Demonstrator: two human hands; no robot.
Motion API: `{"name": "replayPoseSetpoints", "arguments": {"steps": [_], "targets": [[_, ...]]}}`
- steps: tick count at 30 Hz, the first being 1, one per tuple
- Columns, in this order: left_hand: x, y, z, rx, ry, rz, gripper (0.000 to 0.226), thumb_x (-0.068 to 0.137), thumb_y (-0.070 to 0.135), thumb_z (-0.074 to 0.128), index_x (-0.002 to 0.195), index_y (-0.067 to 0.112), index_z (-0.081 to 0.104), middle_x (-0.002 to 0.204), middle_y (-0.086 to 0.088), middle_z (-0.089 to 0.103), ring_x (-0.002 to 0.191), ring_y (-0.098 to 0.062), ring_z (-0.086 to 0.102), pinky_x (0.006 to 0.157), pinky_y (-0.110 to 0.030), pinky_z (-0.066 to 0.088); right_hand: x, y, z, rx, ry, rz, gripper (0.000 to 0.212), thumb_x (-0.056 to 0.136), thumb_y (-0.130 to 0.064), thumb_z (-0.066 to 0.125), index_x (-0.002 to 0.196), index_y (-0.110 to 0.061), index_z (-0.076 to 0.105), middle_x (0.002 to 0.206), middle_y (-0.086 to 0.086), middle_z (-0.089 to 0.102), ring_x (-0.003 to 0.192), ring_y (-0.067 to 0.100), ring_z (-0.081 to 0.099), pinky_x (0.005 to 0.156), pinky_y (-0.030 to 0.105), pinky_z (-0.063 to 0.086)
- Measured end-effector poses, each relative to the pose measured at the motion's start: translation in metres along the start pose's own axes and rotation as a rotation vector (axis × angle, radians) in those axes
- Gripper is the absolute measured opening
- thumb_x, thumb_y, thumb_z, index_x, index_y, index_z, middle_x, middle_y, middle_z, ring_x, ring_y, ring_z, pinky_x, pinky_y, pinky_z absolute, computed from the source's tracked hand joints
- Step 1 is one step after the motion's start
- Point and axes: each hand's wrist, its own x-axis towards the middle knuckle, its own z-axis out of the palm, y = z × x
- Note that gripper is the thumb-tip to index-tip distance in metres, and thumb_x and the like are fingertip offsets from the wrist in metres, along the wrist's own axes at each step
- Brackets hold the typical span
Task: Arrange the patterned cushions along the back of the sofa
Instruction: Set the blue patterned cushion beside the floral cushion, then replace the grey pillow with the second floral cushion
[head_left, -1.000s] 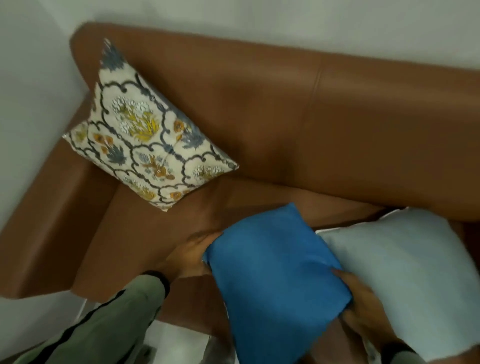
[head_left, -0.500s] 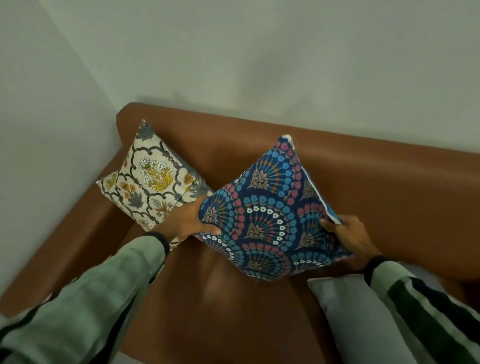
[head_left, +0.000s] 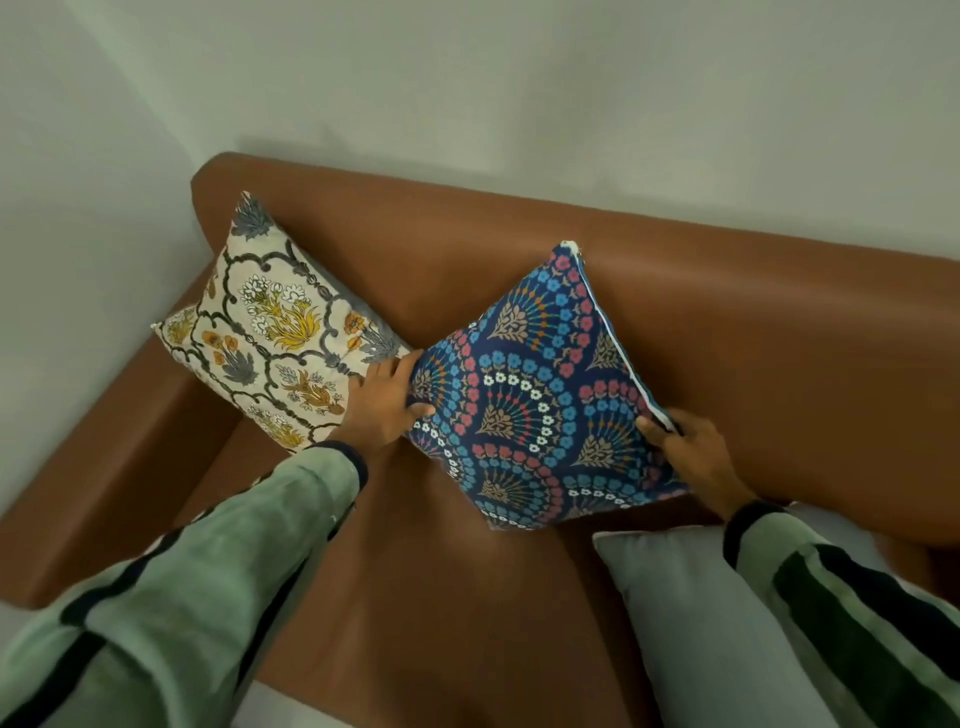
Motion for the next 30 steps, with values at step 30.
{"name": "replayPoseSetpoints", "arguments": {"steps": [30], "targets": [[-0.126, 0.273, 0.283, 0.144, -0.290, 0.227, 0.094, 0.085, 0.040, 0.064, 0.156, 0.025, 0.004, 0.164, -0.008, 0.018, 0.146, -0.037, 0.021, 0.110, -0.064, 0.022, -0.204, 0.366, -0.158, -0.983, 0.109, -0.008, 0.076, 0.078, -0.020, 0.060, 0.148, -0.005, 0.035, 0.151, 0.033, 0.035, 0.141, 0.046, 0.032, 0.113, 0.065, 0.021]]}}
